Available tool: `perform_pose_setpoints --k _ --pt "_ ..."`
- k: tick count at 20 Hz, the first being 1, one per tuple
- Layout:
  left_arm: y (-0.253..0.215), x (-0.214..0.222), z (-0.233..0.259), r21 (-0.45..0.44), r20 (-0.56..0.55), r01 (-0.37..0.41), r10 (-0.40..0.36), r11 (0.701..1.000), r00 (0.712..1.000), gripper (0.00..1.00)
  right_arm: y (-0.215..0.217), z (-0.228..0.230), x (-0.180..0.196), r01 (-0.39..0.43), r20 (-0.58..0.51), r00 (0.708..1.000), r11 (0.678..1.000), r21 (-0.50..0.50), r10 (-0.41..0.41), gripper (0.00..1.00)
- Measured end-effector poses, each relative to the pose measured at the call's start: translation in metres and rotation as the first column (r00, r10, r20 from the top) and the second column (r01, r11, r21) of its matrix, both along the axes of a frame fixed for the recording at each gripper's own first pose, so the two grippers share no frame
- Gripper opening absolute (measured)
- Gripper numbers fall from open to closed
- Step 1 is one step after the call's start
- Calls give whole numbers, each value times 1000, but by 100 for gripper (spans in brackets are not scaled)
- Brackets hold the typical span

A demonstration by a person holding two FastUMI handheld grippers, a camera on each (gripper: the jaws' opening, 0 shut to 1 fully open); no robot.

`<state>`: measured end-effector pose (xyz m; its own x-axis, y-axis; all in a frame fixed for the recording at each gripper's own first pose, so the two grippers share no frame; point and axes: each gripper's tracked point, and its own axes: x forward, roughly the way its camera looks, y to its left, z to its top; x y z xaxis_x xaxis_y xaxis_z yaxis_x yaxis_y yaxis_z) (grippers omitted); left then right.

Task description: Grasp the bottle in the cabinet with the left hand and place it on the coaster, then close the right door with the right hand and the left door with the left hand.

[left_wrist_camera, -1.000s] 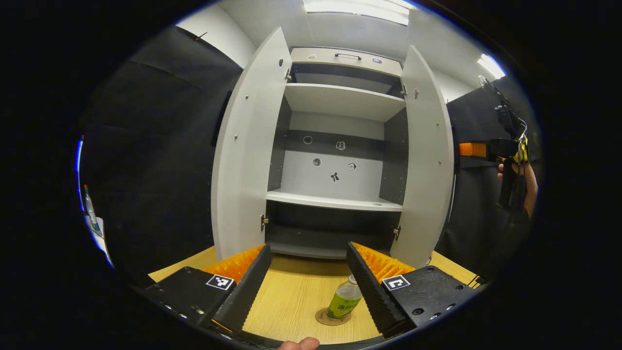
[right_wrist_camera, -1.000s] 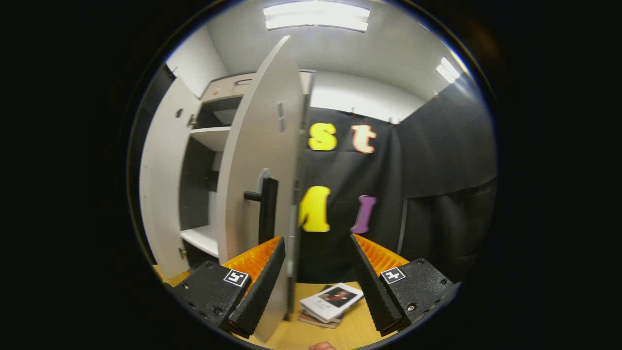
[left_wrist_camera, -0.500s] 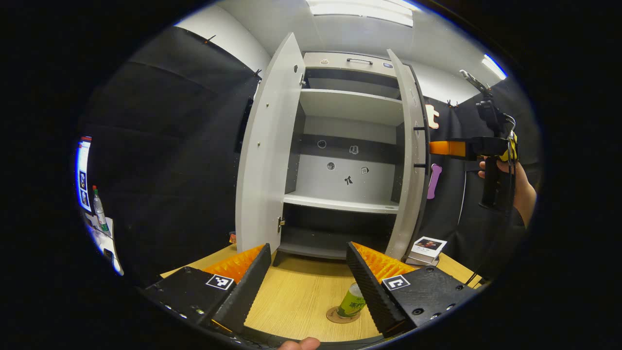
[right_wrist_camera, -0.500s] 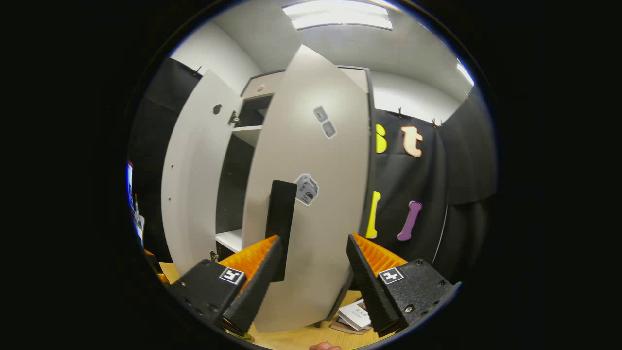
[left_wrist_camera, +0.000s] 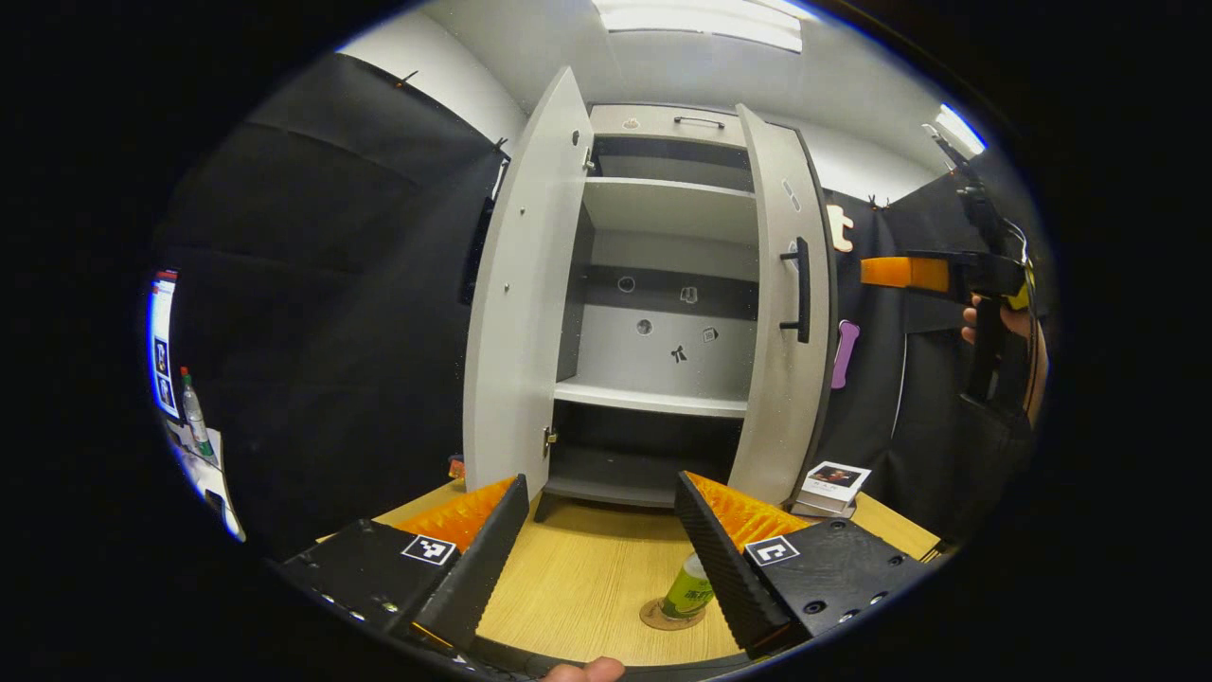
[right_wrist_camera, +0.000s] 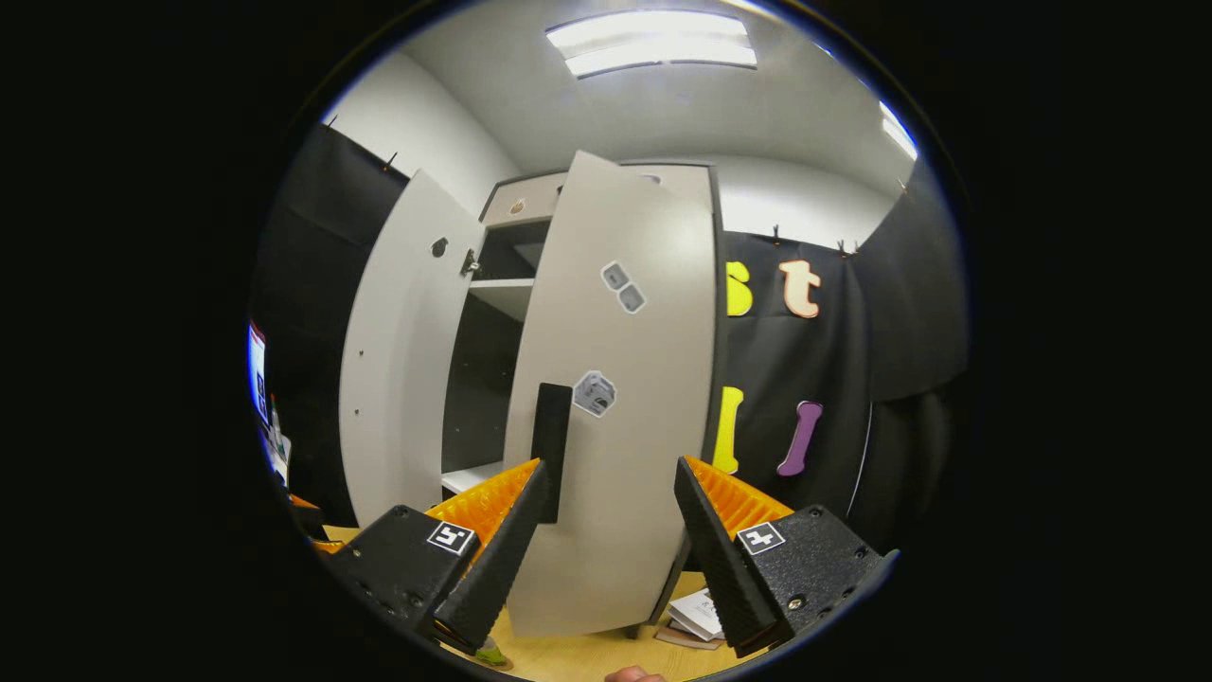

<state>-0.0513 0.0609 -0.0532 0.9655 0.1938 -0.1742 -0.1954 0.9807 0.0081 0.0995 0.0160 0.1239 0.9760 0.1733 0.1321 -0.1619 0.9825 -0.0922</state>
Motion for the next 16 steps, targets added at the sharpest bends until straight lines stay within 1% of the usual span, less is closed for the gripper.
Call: perform_pose_setpoints --k 1,3,6,8,9,10,12,14,15,16 --pt "0 1 1 -4 4 0 0 1000 1000 95 0 -9 -9 -6 2 1000 1000 31 6 83" --pt "-13 7 -1 -31 -3 43 -44 999 999 95 -3 -30 -29 -4 -12 1000 997 73 4 83" --pt "-25 12 -2 -45 -10 79 -80 996 997 95 -12 -63 -55 38 -19 999 995 96 -37 83" --pt "-35 16 -3 -42 -19 115 -116 992 993 95 -17 -106 -66 70 -101 993 990 119 -58 83" --pt "-41 16 -5 -40 -28 136 -137 990 990 90 -20 -124 -72 84 -140 988 988 130 -66 83" --pt "-45 18 -3 -36 -29 153 -154 988 988 95 -24 -138 -78 104 -165 983 985 140 -81 83" --pt "-46 22 1 -25 -13 160 -160 987 987 95 -30 -153 -87 131 -187 977 982 139 -104 83" --pt "-50 22 3 -41 -15 174 -175 984 984 95 -36 -161 -92 151 -207 971 981 124 -124 83" --pt "-43 20 11 -62 -4 146 -147 987 989 95 -39 -160 -95 151 -207 971 980 127 -122 83" --pt "-30 21 28 -81 38 108 -106 991 994 100 -39 -158 -98 145 -203 972 981 132 -116 83"
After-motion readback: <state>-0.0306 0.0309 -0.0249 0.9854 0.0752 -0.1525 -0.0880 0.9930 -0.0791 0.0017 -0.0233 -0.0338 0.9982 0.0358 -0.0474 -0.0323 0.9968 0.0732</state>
